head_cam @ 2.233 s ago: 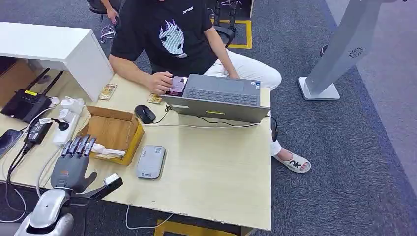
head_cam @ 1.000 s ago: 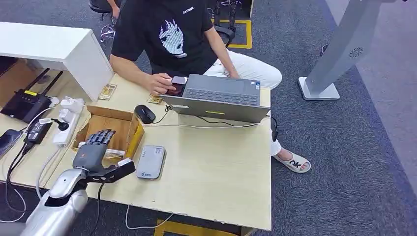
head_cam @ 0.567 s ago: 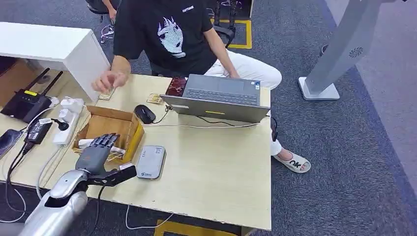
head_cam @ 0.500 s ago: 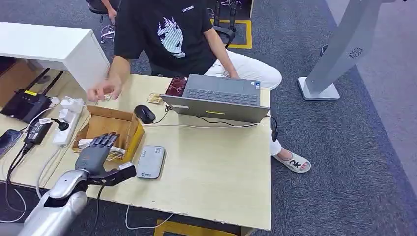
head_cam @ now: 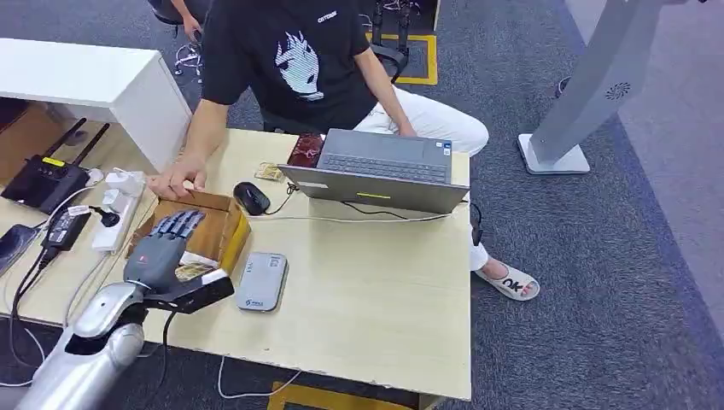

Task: Pass the card to the sensor for recognition and then transmit it.

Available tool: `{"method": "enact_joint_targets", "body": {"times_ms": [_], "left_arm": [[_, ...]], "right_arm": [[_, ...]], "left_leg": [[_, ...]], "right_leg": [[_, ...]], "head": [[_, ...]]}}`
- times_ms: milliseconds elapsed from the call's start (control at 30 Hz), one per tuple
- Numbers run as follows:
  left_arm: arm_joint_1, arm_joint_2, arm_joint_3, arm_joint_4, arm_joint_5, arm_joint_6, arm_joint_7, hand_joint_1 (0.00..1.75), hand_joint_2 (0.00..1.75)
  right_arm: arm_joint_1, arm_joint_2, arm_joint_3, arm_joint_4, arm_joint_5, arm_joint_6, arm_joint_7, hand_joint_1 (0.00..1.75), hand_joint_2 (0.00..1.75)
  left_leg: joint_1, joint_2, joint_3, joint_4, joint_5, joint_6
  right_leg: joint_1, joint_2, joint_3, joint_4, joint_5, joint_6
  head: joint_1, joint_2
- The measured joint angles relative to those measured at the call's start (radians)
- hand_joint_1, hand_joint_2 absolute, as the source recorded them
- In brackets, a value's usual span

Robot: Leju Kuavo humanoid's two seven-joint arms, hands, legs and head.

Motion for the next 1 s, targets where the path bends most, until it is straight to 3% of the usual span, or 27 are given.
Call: {"method": "enact_joint_targets", "body": {"times_ms": [367, 433, 467, 600, 667, 767, 800, 833, 967, 1000], "left_arm": [[0.0, 0.027, 0.0, -0.038, 0.018, -0.035, 0.0, 0.0, 1.75], [0.0, 0.032, 0.0, -0.039, 0.019, -0.039, 0.0, 0.17, 1.75], [0.0, 0.034, 0.0, -0.04, 0.021, -0.041, 0.0, 0.1, 1.75], [-0.002, 0.062, -0.002, -0.04, 0.075, -0.154, 0.016, 0.0, 1.75], [-0.002, 0.1, -0.005, -0.04, 0.103, -0.203, 0.02, 0.0, 1.75], [-0.002, 0.149, -0.007, -0.04, 0.127, -0.251, 0.027, 0.21, 1.75], [-0.002, 0.163, -0.008, -0.04, 0.131, -0.258, 0.027, 0.37, 1.75], [-0.003, 0.174, -0.009, -0.04, 0.134, -0.259, 0.027, 0.66, 1.75], [-0.006, 0.19, -0.017, -0.039, 0.134, -0.257, 0.037, 0.66, 1.75], [-0.007, 0.193, -0.02, -0.039, 0.134, -0.257, 0.038, 0.86, 1.75]], "right_arm": [[0.0, 0.0, -0.013, 0.0, 0.005, 0.003, -0.001, 0.0, 1.75], [0.0, 0.0, -0.014, 0.0, 0.005, 0.003, -0.001, 0.0, 1.75], [0.0, 0.0, -0.015, 0.0, 0.006, 0.003, -0.001, 0.0, 1.75], [-0.001, 0.0, -0.021, 0.0, 0.014, 0.007, -0.001, 0.0, 1.75], [-0.001, 0.0, -0.025, 0.0, 0.02, 0.01, -0.001, 0.0, 1.75], [-0.001, 0.0, -0.032, 0.0, 0.024, 0.011, 0.001, 0.0, 1.75], [-0.001, 0.0, -0.033, 0.0, 0.024, 0.01, 0.001, 0.0, 1.75], [-0.002, 0.0, -0.036, 0.0, 0.025, 0.01, 0.001, 0.0, 1.75], [-0.004, 0.0, -0.042, 0.0, 0.026, 0.01, 0.001, 0.0, 1.75], [-0.005, 0.0, -0.045, 0.0, 0.026, 0.01, 0.001, 0.0, 1.75]], "left_leg": [[0.0, 0.0, 0.0, 0.0, 0.0, 0.0], [0.0, 0.0, 0.0, 0.0, 0.0, 0.0], [0.0, 0.0, 0.0, 0.0, 0.0, 0.0], [0.0, 0.001, 0.0, 0.0, 0.0, 0.0], [0.001, 0.001, 0.0, 0.0, 0.0, 0.0], [0.001, 0.001, 0.0, 0.0, 0.0, 0.0], [0.001, 0.001, 0.0, 0.0, 0.0, 0.0], [0.0, 0.001, 0.0, 0.0, 0.0, 0.0], [0.0, 0.001, 0.0, 0.0, 0.0, 0.0], [0.0, 0.001, 0.0, 0.0, 0.0, 0.0]], "right_leg": [[0.0, 0.0, 0.0, 0.0, 0.0, 0.0], [0.0, 0.0, 0.0, 0.0, 0.0, 0.0], [0.0, 0.0, 0.0, 0.0, 0.0, 0.0], [0.0, 0.001, 0.0, 0.0, 0.0, 0.0], [0.0, 0.001, -0.001, 0.0, 0.0, 0.0], [0.0, 0.002, -0.001, 0.0, 0.0, 0.0], [0.0, 0.002, -0.001, 0.0, 0.0, 0.0], [0.0, 0.001, -0.001, 0.0, 0.0, 0.0], [0.0, 0.002, -0.001, 0.0, 0.0, 0.0], [0.0, 0.002, -0.001, 0.0, 0.0, 0.0]], "head": [[0.0, 0.0], [0.0, 0.0], [0.0, 0.0], [0.0, 0.0], [0.0, 0.0], [0.0, 0.0], [0.0, 0.0], [0.0, 0.0], [0.0, 0.0], [0.0, 0.0]]}}
